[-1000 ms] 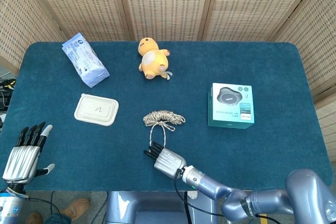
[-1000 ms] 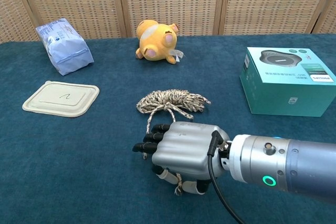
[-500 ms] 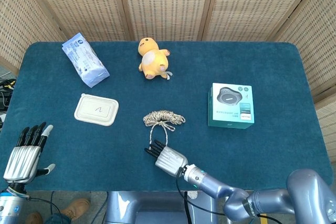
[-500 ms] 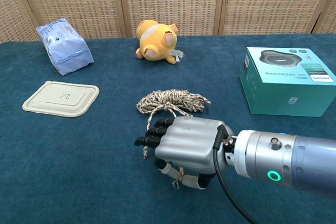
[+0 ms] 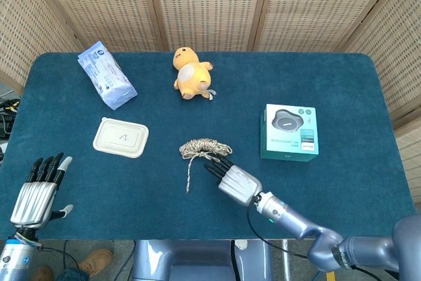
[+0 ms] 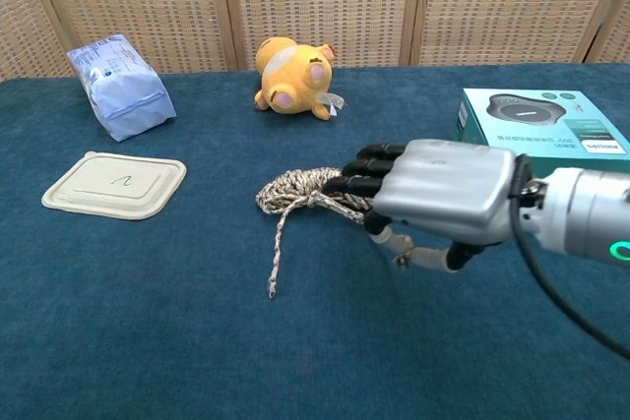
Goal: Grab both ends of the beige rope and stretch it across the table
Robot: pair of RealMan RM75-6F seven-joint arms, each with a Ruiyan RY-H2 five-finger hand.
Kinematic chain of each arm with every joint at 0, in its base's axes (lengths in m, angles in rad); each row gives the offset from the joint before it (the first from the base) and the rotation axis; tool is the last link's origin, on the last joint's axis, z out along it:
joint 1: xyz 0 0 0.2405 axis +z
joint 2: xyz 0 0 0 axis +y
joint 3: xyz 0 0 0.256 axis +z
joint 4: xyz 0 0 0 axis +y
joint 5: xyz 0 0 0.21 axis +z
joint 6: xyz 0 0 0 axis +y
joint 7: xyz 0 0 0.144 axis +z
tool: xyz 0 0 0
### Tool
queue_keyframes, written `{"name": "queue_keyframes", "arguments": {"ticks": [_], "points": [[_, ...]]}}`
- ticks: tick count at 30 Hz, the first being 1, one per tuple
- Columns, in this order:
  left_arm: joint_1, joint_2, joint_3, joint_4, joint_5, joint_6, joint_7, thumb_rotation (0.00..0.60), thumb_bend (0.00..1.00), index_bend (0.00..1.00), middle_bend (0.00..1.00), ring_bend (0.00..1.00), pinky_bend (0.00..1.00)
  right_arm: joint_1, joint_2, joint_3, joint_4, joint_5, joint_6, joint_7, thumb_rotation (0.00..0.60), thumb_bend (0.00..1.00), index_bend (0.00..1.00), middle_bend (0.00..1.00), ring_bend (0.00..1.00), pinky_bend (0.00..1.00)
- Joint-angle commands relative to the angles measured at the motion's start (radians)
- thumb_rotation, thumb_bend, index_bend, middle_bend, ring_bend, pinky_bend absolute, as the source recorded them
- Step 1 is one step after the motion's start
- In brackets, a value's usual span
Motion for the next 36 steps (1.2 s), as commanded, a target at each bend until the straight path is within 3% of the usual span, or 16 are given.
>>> {"name": "queue_keyframes", "arguments": {"ticks": [1,13,18,21,36], "points": [[-0.010,-0.014,0.004,0.010,0.029,-0.004,0.007,0.600,0.00,0.00,0.00,0.00,0.00,-0.037,0.053,-0.028,0.036,-0.062,0.057,0.068,0.600,0.46,0.63,0.03,0.00,0.00],[-0.153,-0.123,-0.034,0.138,0.218,-0.089,0.127,0.600,0.00,0.01,0.00,0.00,0.00,-0.090,0.098,-0.037,0.102,-0.120,0.118,0.163,0.600,0.45,0.63,0.02,0.00,0.00],[-0.242,-0.185,-0.053,0.232,0.293,-0.156,0.123,0.600,0.00,0.21,0.00,0.00,0.00,-0.093,0.091,-0.033,0.110,-0.128,0.110,0.187,0.600,0.45,0.63,0.01,0.00,0.00],[-0.352,-0.244,-0.066,0.339,0.367,-0.241,0.063,0.600,0.01,0.28,0.00,0.00,0.00,-0.089,0.077,-0.024,0.120,-0.131,0.097,0.202,0.600,0.45,0.63,0.01,0.00,0.00],[-0.558,-0.450,-0.081,0.579,0.414,-0.380,0.008,0.600,0.13,0.40,0.00,0.00,0.00,-0.085,0.067,0.005,0.158,-0.127,0.066,0.271,0.600,0.45,0.63,0.01,0.00,0.00]]}}
